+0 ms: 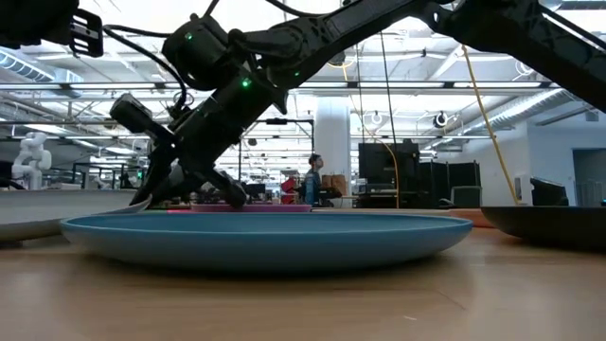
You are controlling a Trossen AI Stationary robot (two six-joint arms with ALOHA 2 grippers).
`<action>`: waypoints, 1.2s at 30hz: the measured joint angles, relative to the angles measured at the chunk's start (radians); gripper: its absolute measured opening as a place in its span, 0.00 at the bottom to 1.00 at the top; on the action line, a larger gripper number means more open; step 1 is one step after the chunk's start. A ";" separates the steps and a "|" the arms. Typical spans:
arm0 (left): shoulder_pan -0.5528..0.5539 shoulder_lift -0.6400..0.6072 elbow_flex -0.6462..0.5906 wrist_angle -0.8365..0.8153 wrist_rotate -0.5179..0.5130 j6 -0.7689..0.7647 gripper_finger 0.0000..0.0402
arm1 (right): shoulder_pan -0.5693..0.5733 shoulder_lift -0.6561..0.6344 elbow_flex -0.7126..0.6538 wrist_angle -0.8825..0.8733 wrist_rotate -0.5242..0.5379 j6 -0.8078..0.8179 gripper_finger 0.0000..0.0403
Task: Stack plastic plates
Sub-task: Stack the gray plate on top of the blue plate
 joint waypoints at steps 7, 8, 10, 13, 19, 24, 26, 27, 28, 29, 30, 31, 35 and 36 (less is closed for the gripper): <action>0.000 0.000 0.000 -0.002 0.000 -0.008 0.12 | -0.002 -0.036 -0.002 -0.008 -0.018 -0.025 0.02; 0.000 0.000 0.000 -0.006 0.000 -0.010 0.12 | -0.002 -0.046 -0.002 -0.020 -0.016 -0.034 0.02; 0.000 0.000 0.000 -0.007 0.000 -0.018 0.12 | -0.003 -0.071 -0.002 -0.022 -0.016 -0.057 0.01; 0.000 0.000 0.000 0.007 0.001 -0.031 0.12 | -0.008 -0.119 -0.002 -0.071 -0.040 -0.068 0.01; 0.000 0.000 0.000 0.042 0.001 -0.036 0.12 | -0.021 -0.219 -0.002 -0.192 -0.157 -0.101 0.01; 0.000 0.000 0.000 0.042 0.001 -0.038 0.12 | -0.024 -0.304 -0.002 -0.401 -0.227 -0.146 0.01; 0.000 0.000 0.000 0.036 0.001 -0.038 0.12 | -0.015 -0.338 -0.002 -0.485 -0.225 -0.155 0.01; 0.000 0.000 0.000 0.034 0.001 -0.039 0.12 | -0.009 -0.355 -0.002 -0.529 -0.225 -0.161 0.01; 0.000 0.000 0.000 0.030 0.001 -0.040 0.12 | -0.003 -0.370 -0.002 -0.571 -0.224 -0.166 0.01; 0.000 0.000 0.000 0.030 0.001 -0.041 0.12 | 0.006 -0.385 -0.001 -0.611 -0.223 -0.176 0.01; 0.000 0.000 0.000 0.029 0.001 -0.042 0.12 | 0.014 -0.400 -0.001 -0.657 -0.222 -0.182 0.01; 0.000 0.000 0.000 0.029 0.001 -0.043 0.12 | 0.022 -0.411 -0.001 -0.700 -0.220 -0.187 0.01; 0.000 0.000 0.000 0.030 0.001 -0.047 0.12 | 0.056 -0.431 0.000 -0.836 -0.185 -0.170 0.01; 0.000 0.000 0.000 0.030 0.001 -0.053 0.12 | 0.065 -0.431 0.000 -0.865 -0.174 -0.162 0.01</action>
